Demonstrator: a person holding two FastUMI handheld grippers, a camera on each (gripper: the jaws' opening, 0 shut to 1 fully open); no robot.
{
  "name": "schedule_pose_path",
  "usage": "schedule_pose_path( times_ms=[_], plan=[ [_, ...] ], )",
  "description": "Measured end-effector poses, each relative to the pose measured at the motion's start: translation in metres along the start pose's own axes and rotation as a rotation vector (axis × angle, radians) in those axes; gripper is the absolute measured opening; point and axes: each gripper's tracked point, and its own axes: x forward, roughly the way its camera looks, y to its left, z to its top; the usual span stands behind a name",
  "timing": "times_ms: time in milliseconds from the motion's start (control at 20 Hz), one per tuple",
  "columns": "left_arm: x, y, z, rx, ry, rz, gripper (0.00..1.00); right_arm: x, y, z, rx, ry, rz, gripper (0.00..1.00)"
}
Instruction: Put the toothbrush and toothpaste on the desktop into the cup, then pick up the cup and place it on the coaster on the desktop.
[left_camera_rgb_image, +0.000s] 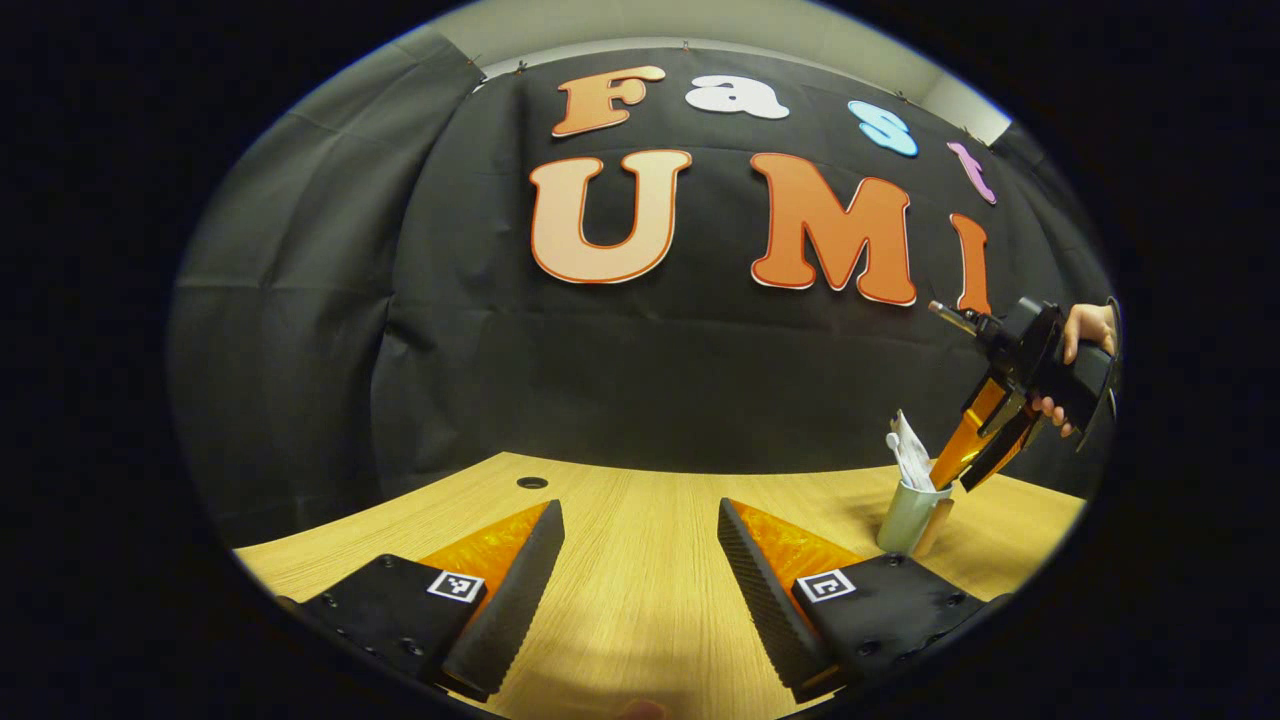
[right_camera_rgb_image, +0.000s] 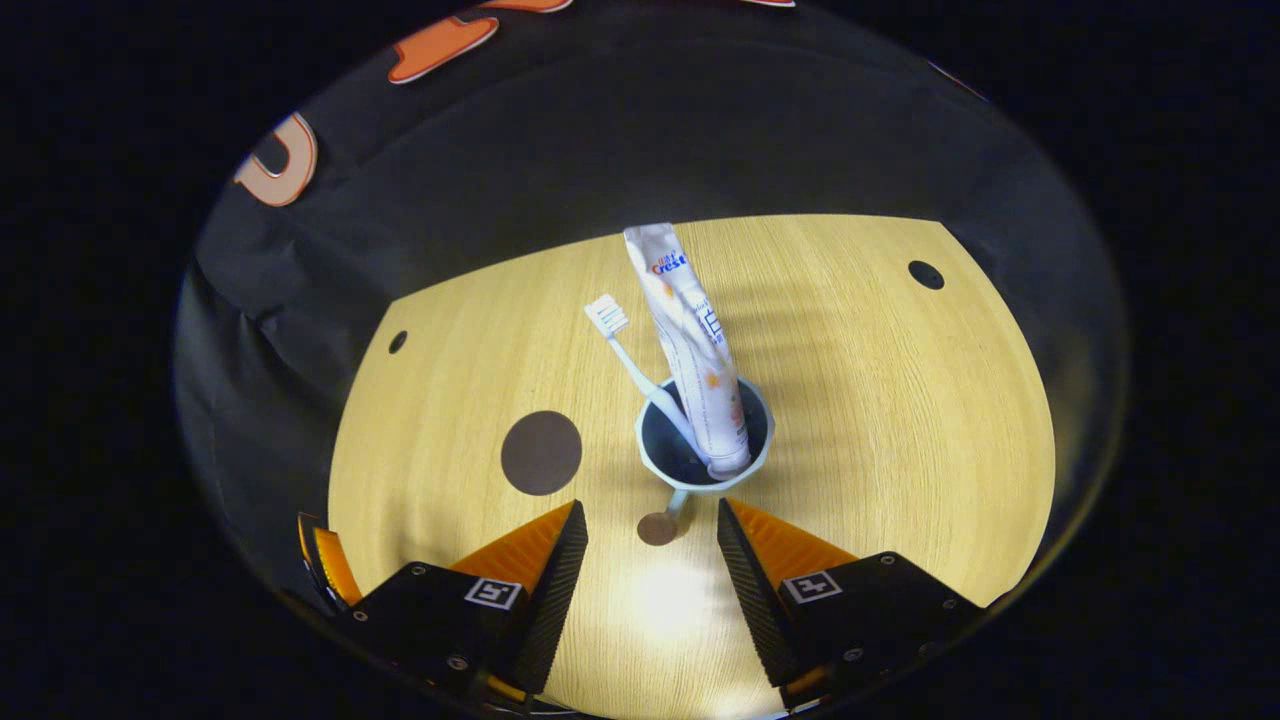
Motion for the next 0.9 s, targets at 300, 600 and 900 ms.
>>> schedule_pose_path(
  times_ms=[300,600,900],
  plan=[
    [-0.002,0.028,-0.013,-0.058,0.012,0.039,0.98,0.039,-0.018,-0.011,0.084,0.115,-0.08,0.74],
    [-0.003,0.03,-0.012,-0.058,0.011,0.032,0.98,0.064,-0.035,-0.019,0.049,0.136,-0.163,0.67],
    [-0.009,0.027,-0.018,-0.089,0.041,0.028,0.98,0.076,-0.051,-0.021,-0.002,0.117,-0.182,0.29]
  ],
)
